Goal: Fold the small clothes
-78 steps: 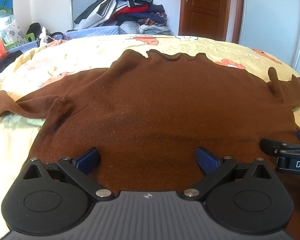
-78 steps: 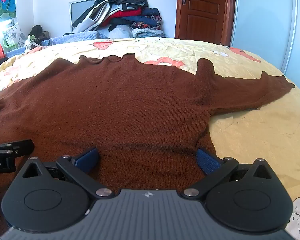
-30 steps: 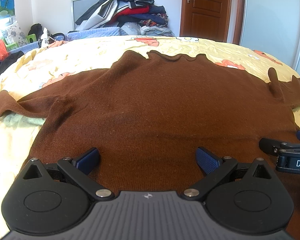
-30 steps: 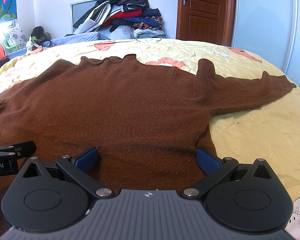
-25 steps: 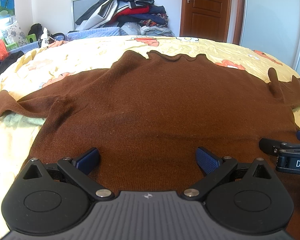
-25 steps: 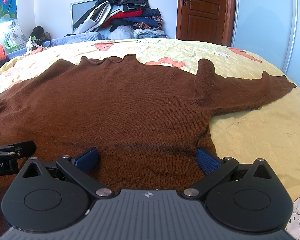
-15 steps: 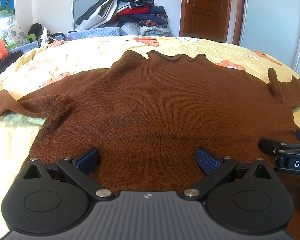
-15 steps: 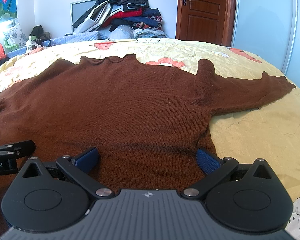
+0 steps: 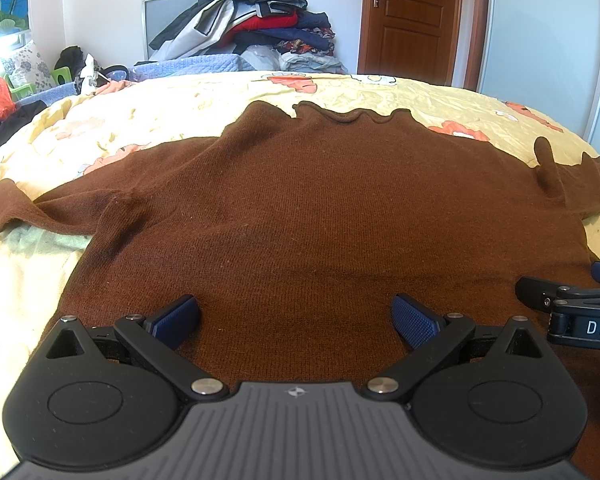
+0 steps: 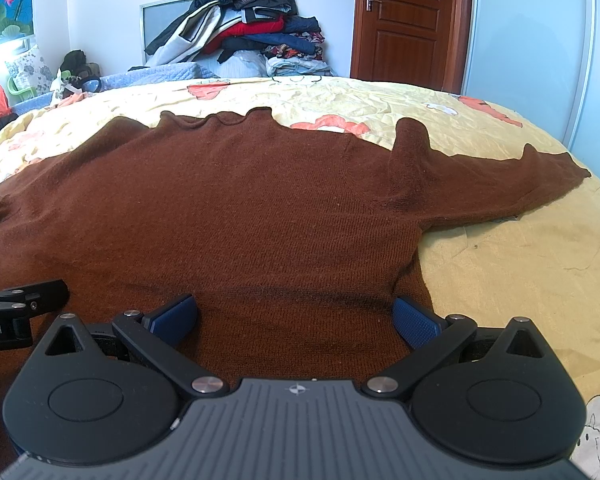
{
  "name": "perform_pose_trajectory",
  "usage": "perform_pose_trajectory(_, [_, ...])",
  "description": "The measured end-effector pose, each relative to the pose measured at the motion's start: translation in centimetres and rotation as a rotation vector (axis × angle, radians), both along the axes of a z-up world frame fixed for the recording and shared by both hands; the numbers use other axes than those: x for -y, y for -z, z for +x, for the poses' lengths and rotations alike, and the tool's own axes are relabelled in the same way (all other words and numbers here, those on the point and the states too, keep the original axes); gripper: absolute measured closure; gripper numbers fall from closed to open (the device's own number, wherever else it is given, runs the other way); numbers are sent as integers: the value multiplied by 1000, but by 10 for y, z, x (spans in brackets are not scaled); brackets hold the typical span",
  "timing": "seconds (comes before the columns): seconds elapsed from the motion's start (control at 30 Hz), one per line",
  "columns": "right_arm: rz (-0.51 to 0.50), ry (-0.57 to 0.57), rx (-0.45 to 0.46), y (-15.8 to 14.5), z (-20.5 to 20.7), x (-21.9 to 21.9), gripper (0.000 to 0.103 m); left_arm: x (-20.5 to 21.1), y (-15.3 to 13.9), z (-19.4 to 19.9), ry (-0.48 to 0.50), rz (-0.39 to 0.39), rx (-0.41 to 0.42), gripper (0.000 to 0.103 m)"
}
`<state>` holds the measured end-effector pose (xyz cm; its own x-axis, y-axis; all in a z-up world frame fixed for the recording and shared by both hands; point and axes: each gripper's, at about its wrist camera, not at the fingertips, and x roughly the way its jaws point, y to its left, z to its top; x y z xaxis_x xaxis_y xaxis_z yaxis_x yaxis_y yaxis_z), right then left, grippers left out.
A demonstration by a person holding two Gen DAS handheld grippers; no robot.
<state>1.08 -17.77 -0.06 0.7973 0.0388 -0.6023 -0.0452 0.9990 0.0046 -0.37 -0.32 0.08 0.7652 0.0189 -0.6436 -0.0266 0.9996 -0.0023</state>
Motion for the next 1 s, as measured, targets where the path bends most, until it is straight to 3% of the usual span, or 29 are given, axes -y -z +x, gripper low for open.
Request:
perform_pose_trajectory(0.57, [-1, -1, -2, 0, 0, -1, 0, 0, 0, 0, 0, -1, 0, 0])
perform_pose_trajectory(0.73, [11, -71, -70, -5, 8, 11, 0, 0, 0, 0, 0, -3, 1, 0])
perform_pose_trajectory(0.83, [174, -61, -54, -22, 11, 49, 0, 0, -1, 0, -1, -5, 1, 0])
perform_pose_trajectory(1.0, [463, 123, 153, -47, 13, 160, 0, 0, -1, 0, -1, -5, 2, 0])
